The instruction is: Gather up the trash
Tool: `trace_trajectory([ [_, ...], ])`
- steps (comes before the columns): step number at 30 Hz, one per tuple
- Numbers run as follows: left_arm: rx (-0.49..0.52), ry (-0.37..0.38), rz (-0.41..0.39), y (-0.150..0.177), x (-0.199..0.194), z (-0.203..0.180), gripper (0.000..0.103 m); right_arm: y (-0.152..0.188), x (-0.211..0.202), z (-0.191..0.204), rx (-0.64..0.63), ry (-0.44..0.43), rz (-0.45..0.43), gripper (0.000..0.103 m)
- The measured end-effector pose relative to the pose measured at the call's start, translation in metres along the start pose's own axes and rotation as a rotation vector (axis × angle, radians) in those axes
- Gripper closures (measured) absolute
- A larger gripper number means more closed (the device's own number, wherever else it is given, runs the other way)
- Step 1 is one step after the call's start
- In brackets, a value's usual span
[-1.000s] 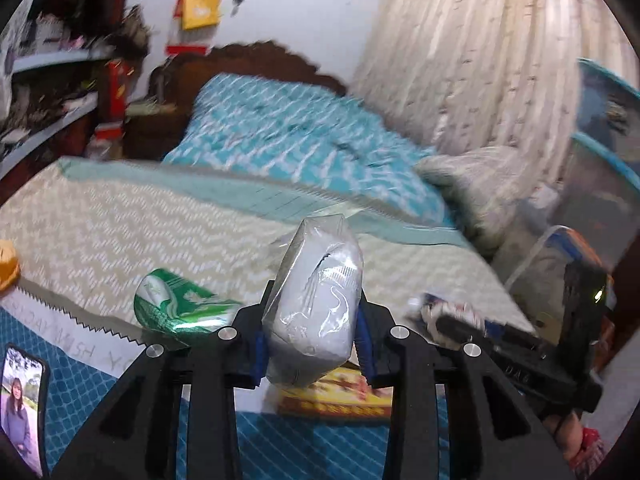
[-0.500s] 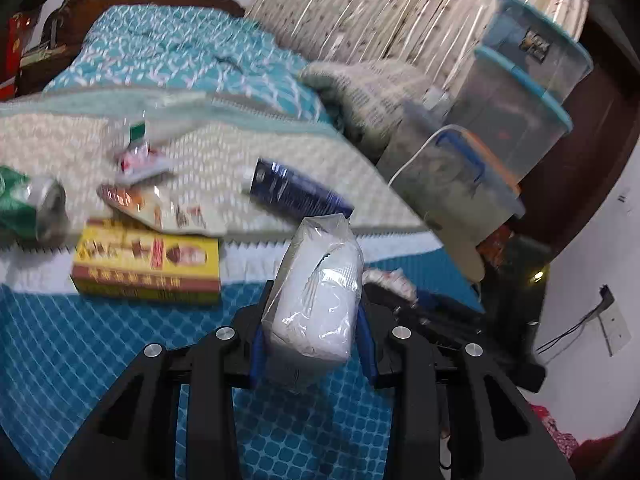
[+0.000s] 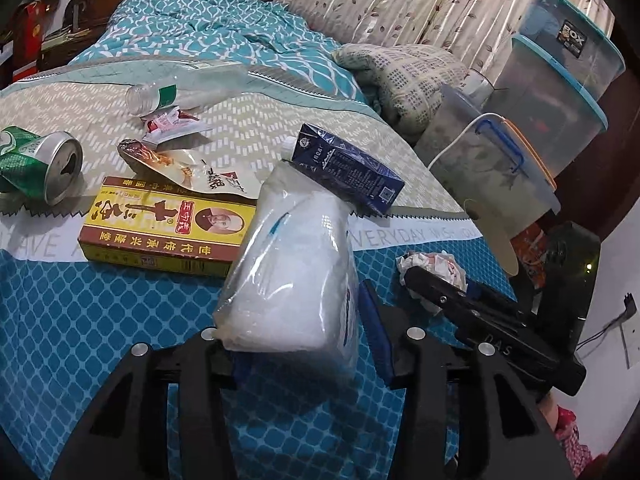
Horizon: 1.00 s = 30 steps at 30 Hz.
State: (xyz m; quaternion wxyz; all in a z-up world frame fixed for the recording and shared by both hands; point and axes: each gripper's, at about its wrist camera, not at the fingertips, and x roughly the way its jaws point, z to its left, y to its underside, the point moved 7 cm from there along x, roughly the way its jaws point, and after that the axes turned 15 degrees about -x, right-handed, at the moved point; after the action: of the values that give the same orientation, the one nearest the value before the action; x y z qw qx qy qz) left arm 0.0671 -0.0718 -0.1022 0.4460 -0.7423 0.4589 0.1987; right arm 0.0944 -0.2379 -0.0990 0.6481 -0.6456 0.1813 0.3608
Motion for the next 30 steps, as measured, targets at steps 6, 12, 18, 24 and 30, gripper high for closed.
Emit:
trace_trajectory([
  [6, -0.002, 0.005, 0.008, -0.0017, 0.0054, 0.0009, 0.061, 0.0004, 0.0017, -0.0008, 0.009, -0.009, 0.007, 0.04],
  [12, -0.012, 0.021, 0.014, -0.0032, 0.0077, 0.0015, 0.064, 0.0006, 0.006, -0.0024, 0.018, -0.023, 0.026, 0.036],
  [18, -0.013, 0.029, 0.017, -0.0025, 0.0077, 0.0004, 0.066, 0.0011, 0.0077, -0.0034, 0.022, -0.025, 0.031, 0.036],
  [24, -0.014, 0.031, 0.017, -0.0013, 0.0071, -0.0008, 0.067, 0.0011, 0.0088, -0.0044, 0.023, -0.024, 0.034, 0.035],
  [30, -0.019, 0.034, 0.02, -0.0006, 0.0072, -0.0008, 0.067, 0.002, 0.009, -0.005, 0.027, -0.024, 0.035, 0.035],
])
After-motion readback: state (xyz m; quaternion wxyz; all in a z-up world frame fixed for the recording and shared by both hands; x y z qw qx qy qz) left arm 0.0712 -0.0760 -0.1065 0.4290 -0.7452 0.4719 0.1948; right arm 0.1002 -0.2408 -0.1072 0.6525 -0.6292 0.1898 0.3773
